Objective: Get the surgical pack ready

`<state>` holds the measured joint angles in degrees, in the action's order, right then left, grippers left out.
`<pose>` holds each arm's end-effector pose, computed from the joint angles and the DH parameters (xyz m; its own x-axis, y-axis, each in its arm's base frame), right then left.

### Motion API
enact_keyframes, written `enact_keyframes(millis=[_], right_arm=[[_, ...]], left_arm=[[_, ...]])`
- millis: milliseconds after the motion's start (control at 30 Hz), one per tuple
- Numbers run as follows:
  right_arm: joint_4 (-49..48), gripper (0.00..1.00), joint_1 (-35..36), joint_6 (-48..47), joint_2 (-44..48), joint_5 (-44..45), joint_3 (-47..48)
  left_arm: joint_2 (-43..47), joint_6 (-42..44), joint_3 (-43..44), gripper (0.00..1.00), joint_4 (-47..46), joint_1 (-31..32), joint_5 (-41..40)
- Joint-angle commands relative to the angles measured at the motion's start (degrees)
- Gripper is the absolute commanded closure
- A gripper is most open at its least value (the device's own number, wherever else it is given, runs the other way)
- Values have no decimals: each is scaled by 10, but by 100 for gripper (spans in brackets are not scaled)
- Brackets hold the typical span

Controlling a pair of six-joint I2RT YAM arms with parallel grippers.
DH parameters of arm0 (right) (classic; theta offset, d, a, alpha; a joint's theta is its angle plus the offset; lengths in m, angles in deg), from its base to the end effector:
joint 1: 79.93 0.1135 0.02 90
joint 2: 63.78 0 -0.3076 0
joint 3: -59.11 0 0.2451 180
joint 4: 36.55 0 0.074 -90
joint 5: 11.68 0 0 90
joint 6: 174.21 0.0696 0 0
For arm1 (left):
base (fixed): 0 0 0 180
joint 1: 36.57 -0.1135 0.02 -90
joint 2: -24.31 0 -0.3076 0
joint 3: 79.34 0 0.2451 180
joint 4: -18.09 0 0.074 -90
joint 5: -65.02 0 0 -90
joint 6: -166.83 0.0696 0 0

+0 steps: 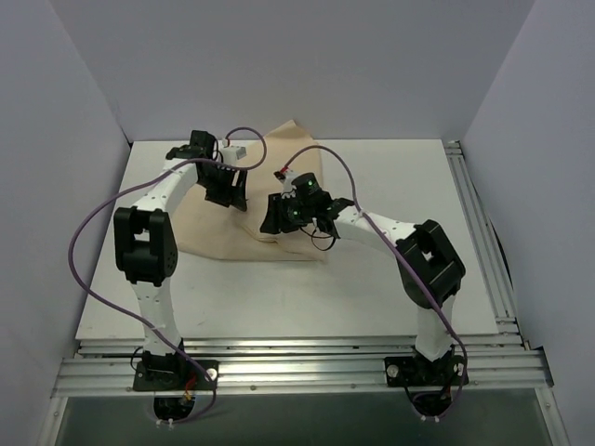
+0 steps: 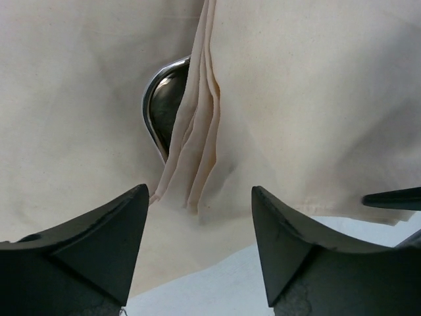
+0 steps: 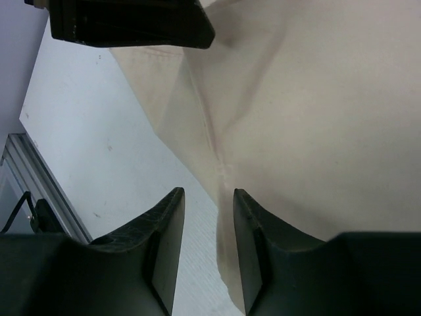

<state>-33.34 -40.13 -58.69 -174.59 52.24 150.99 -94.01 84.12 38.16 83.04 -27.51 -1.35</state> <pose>0.3550 0.3356 0.2701 -0.6438 -0.0327 -0.7645 -0.6764 0.4914 0.5486 0.4573 -0.1012 0.2551 -0.8543 0.2540 -0.4535 0.4185 0.8535 -0.3105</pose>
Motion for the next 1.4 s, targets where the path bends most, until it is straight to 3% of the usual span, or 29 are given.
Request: enact_keyframes(millis=[0,167,300,367,400,467,700,833,867,967,1000,1133,1200,1367], right_arm=[[1,69,-16,-1,61,17,-35],[-9,86,-4,1,63,10,-93],[-47,96,0,7,67,2,-140],[-62,99,-7,11,61,0,-155],[-64,100,-7,11,57,-1,-163],[-66,100,-5,8,48,-3,-167],[-48,100,-5,-6,56,14,-166],[-21,87,-8,-10,77,12,-113],[-13,83,-9,-9,81,13,-101],[1,71,-23,1,100,26,-66],[1,67,-29,7,104,31,-62],[2,64,-70,37,130,39,-61],[19,63,-88,31,135,52,-63],[60,61,-107,11,146,100,-74]], left_arm=[[-11,21,-6,30,6,-1,-18],[-17,33,-14,49,12,3,-31],[-23,34,-13,80,4,3,-52],[-25,33,-8,84,-7,3,-62],[-30,33,-7,92,-8,3,-65],[-35,31,-1,97,-4,3,-67],[-40,33,-9,98,-9,2,-84],[-26,39,16,83,8,0,-76],[-17,39,25,65,19,-3,-73],[8,40,59,40,44,-16,-66],[15,39,65,35,49,-35,-62],[54,34,70,16,67,-122,-57],[63,33,56,3,64,-158,-97],[28,19,41,4,45,-249,-192]])
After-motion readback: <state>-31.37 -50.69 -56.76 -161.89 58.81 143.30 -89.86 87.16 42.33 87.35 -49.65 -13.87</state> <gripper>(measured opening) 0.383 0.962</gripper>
